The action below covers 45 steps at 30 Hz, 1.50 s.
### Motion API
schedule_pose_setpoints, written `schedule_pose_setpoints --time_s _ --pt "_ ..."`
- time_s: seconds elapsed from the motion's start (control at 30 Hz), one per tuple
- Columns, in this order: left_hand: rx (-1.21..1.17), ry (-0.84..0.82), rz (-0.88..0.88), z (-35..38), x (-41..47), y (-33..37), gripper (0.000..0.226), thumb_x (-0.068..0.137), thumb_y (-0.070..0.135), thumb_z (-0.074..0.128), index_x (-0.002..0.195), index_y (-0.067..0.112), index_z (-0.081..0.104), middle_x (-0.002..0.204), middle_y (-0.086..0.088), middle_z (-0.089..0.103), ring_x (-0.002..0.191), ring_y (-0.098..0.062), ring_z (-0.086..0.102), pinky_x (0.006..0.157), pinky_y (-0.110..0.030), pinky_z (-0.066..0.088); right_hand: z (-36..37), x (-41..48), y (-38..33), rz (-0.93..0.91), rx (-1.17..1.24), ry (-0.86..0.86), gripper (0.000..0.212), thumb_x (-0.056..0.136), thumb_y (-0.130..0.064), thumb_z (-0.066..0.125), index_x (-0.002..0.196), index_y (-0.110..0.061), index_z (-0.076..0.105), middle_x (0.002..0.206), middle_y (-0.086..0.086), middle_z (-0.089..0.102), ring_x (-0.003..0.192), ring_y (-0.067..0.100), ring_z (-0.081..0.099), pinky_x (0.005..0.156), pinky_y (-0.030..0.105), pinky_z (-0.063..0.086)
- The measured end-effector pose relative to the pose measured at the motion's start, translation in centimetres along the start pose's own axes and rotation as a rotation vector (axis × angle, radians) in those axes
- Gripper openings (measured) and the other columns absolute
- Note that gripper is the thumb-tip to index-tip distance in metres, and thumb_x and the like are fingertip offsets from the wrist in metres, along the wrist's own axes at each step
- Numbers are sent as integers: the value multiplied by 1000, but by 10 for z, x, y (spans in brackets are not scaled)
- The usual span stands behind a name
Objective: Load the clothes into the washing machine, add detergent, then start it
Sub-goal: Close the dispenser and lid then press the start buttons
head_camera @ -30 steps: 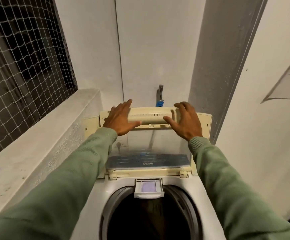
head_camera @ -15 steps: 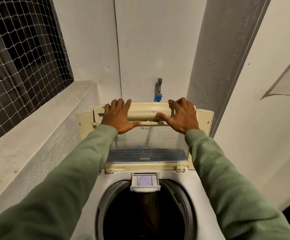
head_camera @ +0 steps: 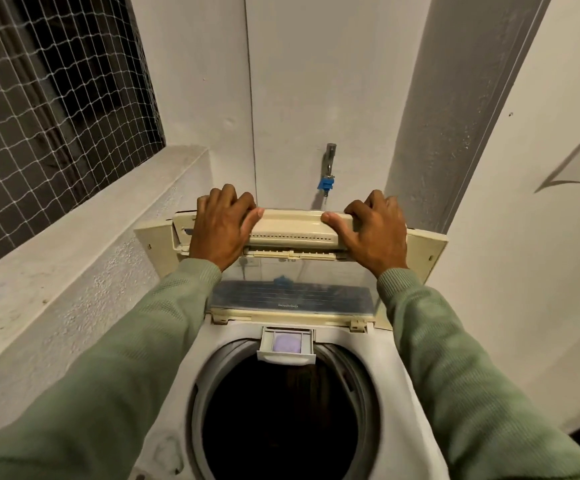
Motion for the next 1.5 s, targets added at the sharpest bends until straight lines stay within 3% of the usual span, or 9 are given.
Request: schedule_pose_setpoints --time_s 0.17,0.3,0.43,0.73,0.87,1.07,1.2,1.33,1.5 --pt "-151 -73 -34 -8 -22 3 27 101 37 44 104 13 57 100 -9 59 96 -28 53 92 -39 34 -10 -15 1 -44 -10 2 61 81 -74 49 89 -17 69 90 2 59 81 15 42 64 28 39" --pt "-142 -160 -40 -22 -34 1 41 96 52 45 107 15 57 92 -11 69 87 -31 60 86 -42 43 -20 -32 -4 -77 -10 -5 60 82 -74 47 86 -17 66 88 0 65 78 15 44 61 27 34" --pt "-136 -246 -40 -35 -44 -6 56 88 67 43 103 18 65 89 -11 71 82 -32 64 76 -39 50 -34 -54 -11 -75 63 -40 57 82 -72 46 84 -18 64 81 3 67 74 16 50 64 31 44" --pt "-133 -348 18 -50 -112 -4 68 80 82 35 105 29 70 93 -6 70 87 -26 60 79 -36 39 -61 -134 -26 -74 142 -86 52 84 -68 54 101 -23 75 89 0 75 79 21 66 79 41 51" --pt "-157 -377 17 -53 -160 2 59 83 77 40 107 32 70 102 -1 70 98 -23 59 84 -35 36 -66 -175 -26 -90 78 -266 53 85 -67 50 119 -30 67 101 -2 74 93 26 60 82 35 37" --pt "-199 -560 -38 -50 -227 10 57 82 75 44 107 27 63 113 -4 59 113 -26 49 98 -40 35 -62 -233 -29 -163 -70 -687 86 78 -83 3 141 -40 42 143 -2 49 121 30 41 100 49 32" --pt "-262 -750 -82 -43 -270 18 44 83 66 56 94 23 59 111 -2 51 114 -24 40 95 -38 31 -51 -275 -28 -237 -251 -866 113 61 -86 -24 141 -38 39 149 -1 35 129 30 37 105 52 31" --pt "-262 -803 -107 -23 -314 24 47 80 68 54 83 21 54 104 1 49 121 -23 40 104 -40 23 -28 -319 -24 -233 -327 -903 112 62 -82 -27 133 -32 43 150 1 31 133 29 33 104 58 30" --pt "-221 -806 -174 -11 -337 29 40 89 53 58 101 16 63 123 -7 51 128 -26 35 109 -41 18 -13 -346 -18 -171 -257 -879 103 69 -81 -19 130 -30 48 150 2 32 135 29 33 104 59 29"
Point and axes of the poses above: each hand's wrist, its own x-axis towards the middle knuckle, its own z-axis out of the palm, y = z × x, the point moved 3 cm from there along x, towards the middle knuckle
